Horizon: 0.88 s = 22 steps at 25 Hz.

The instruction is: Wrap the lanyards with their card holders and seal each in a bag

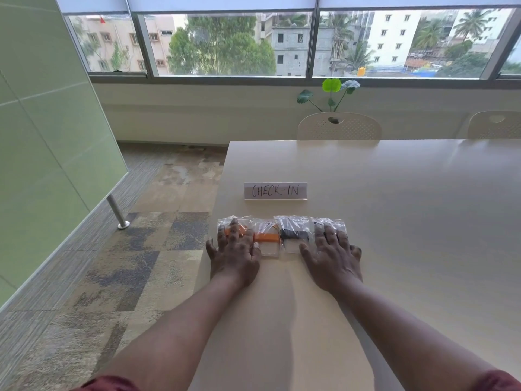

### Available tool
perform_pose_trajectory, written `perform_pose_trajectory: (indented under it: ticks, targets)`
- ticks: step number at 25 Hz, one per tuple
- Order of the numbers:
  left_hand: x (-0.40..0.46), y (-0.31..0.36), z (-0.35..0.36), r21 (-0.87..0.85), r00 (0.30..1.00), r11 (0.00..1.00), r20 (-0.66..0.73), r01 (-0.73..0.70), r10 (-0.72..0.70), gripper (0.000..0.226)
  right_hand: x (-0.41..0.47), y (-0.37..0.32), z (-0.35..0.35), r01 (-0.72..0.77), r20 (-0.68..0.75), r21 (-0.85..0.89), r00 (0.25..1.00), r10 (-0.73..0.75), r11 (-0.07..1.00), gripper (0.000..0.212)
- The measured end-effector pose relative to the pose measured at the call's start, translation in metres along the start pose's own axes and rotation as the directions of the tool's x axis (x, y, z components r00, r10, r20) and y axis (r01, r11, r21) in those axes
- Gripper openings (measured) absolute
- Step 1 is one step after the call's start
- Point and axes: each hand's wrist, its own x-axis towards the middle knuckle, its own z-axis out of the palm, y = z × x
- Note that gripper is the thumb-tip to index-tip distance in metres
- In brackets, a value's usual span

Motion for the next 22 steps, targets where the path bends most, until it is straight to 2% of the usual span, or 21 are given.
perform_pose_trajectory:
  ticks: [4,9,15,22]
  targets:
    - [-0.0027,0.0013,-0.0011,-0.014,1.0,1.0,-0.008,-0.021,0.021,0.061,0.0001,0.0001,-0.0015,0.006,0.006,-0.019,1.0,-0.006,1.0,0.086]
    - [-0.0038,0.0018,0.0,0.08,0.967,0.964,0.032,-0.253,0.251,0.066,0.0,0.0029,-0.0011,0.138,0.039,-0.012,0.99,-0.137,0.99,0.07]
    - [0.0016,0.0035,0.0051,0.112,0.974,0.968,0.026,-0.226,0.225,0.073,0.0016,0.0038,0.0011,0.1,0.028,0.004,0.995,-0.1,0.995,0.072]
    - [0.0023,0.0033,0.0047,0.107,0.974,0.968,0.029,-0.227,0.225,0.08,0.0006,0.0024,-0.0039,0.139,0.071,0.028,0.988,-0.141,0.99,0.075]
